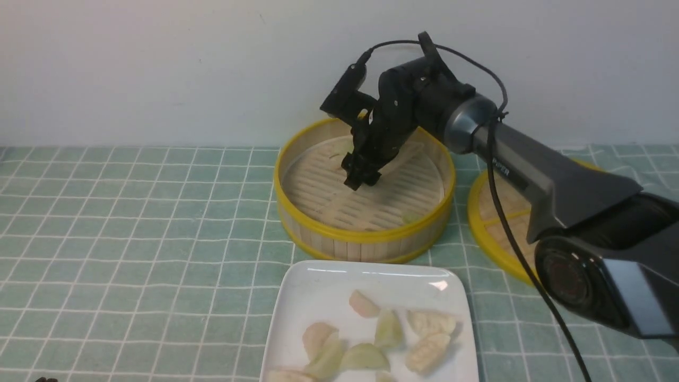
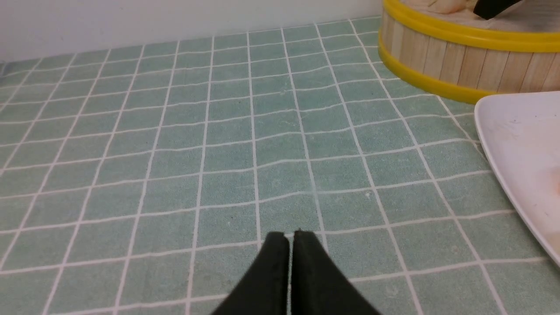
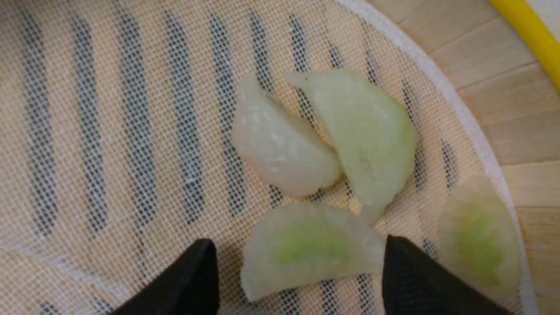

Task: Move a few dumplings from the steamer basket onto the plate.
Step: Use the right arm to grab a dumpling from inside the steamer

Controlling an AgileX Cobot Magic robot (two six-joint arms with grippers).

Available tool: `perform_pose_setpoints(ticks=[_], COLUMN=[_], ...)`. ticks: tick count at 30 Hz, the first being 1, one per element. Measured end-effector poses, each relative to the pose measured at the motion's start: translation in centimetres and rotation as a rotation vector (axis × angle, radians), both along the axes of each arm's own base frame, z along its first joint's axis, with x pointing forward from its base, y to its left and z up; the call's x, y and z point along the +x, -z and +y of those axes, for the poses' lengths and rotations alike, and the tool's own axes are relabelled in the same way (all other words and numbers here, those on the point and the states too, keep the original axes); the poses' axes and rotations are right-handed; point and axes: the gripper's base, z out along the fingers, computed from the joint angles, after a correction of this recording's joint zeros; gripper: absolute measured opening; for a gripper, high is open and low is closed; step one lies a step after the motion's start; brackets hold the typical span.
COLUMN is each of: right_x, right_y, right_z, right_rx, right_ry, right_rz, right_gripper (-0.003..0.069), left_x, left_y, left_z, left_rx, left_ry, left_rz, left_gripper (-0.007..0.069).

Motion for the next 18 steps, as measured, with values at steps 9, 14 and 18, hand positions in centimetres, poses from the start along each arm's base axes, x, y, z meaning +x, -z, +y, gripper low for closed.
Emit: perform_pose_setpoints(ticks=[9, 14, 18], right_x=[-0.8, -1.1, -0.5], right_y=[-4.8, -8.7, -7.5], right_z=[-0.6, -0.6, -0.3], right_rx=[0.065, 0.177, 0.205], right_ry=[0.151, 0.205, 0.248], right_rz=[0.051, -0.013, -0.014], right_gripper=[0.0413, 0.0409, 0.0409], left_x=[0.0, 0.0, 0.0], left_y=[0.0, 0.0, 0.0], left_z=[0.0, 0.0, 0.0], left_rx=[0.0, 0.0, 0.0], left_ry=[0.0, 0.0, 0.0], left_rz=[0.0, 0.0, 0.0], left_gripper=[-0.0006, -0.0006, -0.0006])
